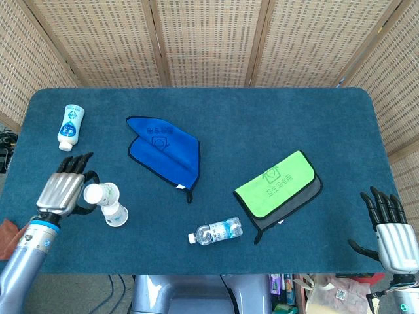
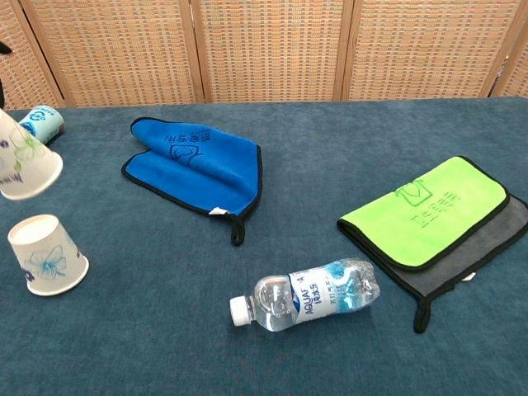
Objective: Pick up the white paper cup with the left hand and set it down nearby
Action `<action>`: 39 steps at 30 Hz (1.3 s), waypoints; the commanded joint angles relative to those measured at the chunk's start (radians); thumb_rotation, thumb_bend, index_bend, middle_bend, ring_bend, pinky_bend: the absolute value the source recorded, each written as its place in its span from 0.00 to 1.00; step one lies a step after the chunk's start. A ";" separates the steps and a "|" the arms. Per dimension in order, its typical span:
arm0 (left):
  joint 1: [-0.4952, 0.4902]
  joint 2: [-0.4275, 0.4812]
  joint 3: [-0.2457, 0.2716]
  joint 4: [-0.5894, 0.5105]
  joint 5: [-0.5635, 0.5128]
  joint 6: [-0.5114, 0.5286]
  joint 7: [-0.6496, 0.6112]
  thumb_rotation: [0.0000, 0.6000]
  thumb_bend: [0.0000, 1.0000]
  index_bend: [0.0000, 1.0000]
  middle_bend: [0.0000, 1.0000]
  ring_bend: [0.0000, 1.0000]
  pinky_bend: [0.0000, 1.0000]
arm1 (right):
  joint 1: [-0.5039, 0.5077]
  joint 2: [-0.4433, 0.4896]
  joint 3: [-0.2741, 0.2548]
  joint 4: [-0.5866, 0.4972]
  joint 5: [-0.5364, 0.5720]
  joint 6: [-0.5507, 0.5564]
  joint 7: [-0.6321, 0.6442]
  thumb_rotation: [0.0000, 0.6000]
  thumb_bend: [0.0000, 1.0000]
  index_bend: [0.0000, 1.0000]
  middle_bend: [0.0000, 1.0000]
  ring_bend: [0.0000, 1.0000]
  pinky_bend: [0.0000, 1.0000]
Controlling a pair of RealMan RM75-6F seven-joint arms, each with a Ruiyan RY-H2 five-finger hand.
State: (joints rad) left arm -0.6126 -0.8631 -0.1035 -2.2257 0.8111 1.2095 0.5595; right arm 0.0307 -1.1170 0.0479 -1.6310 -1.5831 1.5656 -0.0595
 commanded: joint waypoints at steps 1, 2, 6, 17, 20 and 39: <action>-0.018 0.187 -0.072 -0.045 -0.059 -0.093 -0.120 1.00 0.24 0.44 0.00 0.00 0.00 | 0.000 0.000 0.000 0.000 0.001 -0.001 0.000 1.00 0.12 0.00 0.00 0.00 0.00; -0.017 0.211 -0.076 -0.039 -0.063 -0.109 -0.134 1.00 0.24 0.44 0.00 0.00 0.00 | 0.000 0.000 0.000 -0.001 0.001 -0.001 0.000 1.00 0.12 0.00 0.00 0.00 0.00; -0.009 0.271 -0.073 0.004 -0.066 -0.172 -0.182 1.00 0.24 0.44 0.00 0.00 0.00 | 0.001 -0.001 -0.001 -0.001 0.000 -0.002 -0.003 1.00 0.12 0.00 0.00 0.00 0.00; 0.012 0.110 0.018 0.228 -0.050 -0.292 -0.199 1.00 0.24 0.44 0.00 0.00 0.00 | 0.002 -0.007 -0.004 -0.005 -0.002 -0.008 -0.023 1.00 0.12 0.00 0.00 0.00 0.00; 0.013 0.048 0.038 0.273 -0.044 -0.304 -0.195 1.00 0.24 0.44 0.00 0.00 0.00 | 0.003 -0.007 -0.003 -0.005 0.001 -0.009 -0.025 1.00 0.12 0.00 0.00 0.00 0.00; -0.005 -0.196 0.097 0.425 -0.082 -0.240 -0.079 1.00 0.24 0.16 0.00 0.00 0.00 | 0.000 -0.003 0.000 -0.003 0.003 -0.001 -0.010 1.00 0.12 0.00 0.00 0.00 0.00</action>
State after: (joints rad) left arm -0.6157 -1.0566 -0.0078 -1.8004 0.7300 0.9664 0.4775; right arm 0.0306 -1.1202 0.0473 -1.6340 -1.5802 1.5643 -0.0697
